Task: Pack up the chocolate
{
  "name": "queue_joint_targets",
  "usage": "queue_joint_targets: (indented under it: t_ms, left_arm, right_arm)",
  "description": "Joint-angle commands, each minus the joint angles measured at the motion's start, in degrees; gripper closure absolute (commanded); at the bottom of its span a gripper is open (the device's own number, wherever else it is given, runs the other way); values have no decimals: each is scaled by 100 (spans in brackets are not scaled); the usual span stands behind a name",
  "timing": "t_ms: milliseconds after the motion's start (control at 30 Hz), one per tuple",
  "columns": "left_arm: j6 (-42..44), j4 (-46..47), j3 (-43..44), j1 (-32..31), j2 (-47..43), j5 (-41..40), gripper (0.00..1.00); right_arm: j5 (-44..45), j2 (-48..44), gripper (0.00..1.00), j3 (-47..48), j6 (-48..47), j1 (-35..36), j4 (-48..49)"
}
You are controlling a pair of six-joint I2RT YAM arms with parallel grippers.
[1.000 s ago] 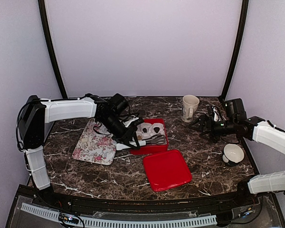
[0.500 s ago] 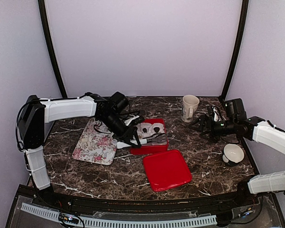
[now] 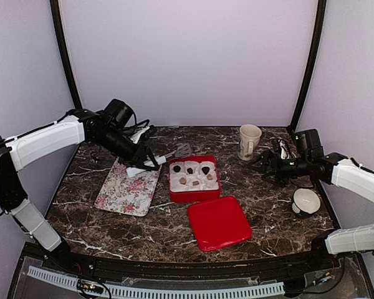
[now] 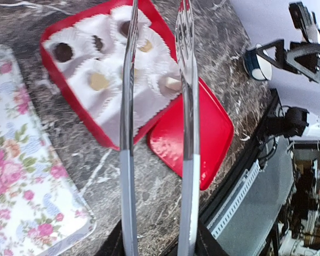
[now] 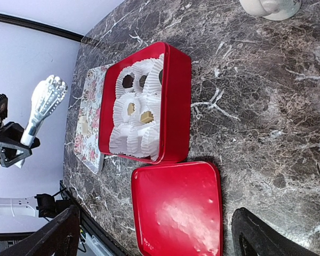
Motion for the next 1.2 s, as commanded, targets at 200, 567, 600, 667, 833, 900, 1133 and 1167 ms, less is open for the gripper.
queue_joint_targets:
  t_ms: [200,567,600,667,833,900,1133,1167]
  left_arm:
    - [-807,-1634,-940,305,-1624,-1834,64]
    - [-2247,-2480,-2077,453,-2822,-2516,63]
    - [-2263,-2484,-2170,495,-2842,-2525,63]
    - [-2280,-2495,-2243,559,-2842,-2591,62]
    - [-2158,-2342,-2384,748,-2710,-2611,60]
    - [-2064,-2217,-2412,809,-2623,-2588,60]
    - [-1762,-1832,-2250,1028,-2174,-2453,60]
    - [-1720,-1787,-2233,1046,-2119,-2441,60]
  right_arm:
    - [-168,34,0,63,-205,-21,150]
    - [-331,170,0,79,-268,-26,250]
    - [-338,173,0,78,-276,-26,257]
    - [-356,183,0,79,-276,-28,269]
    - [-335,148,0,60,-269,-28,253]
    - [-319,117,0,32,-248,-28,260]
    - [-279,80,0,-1,-198,-21,267]
    - [-262,83,0,-1,-190,-23,262]
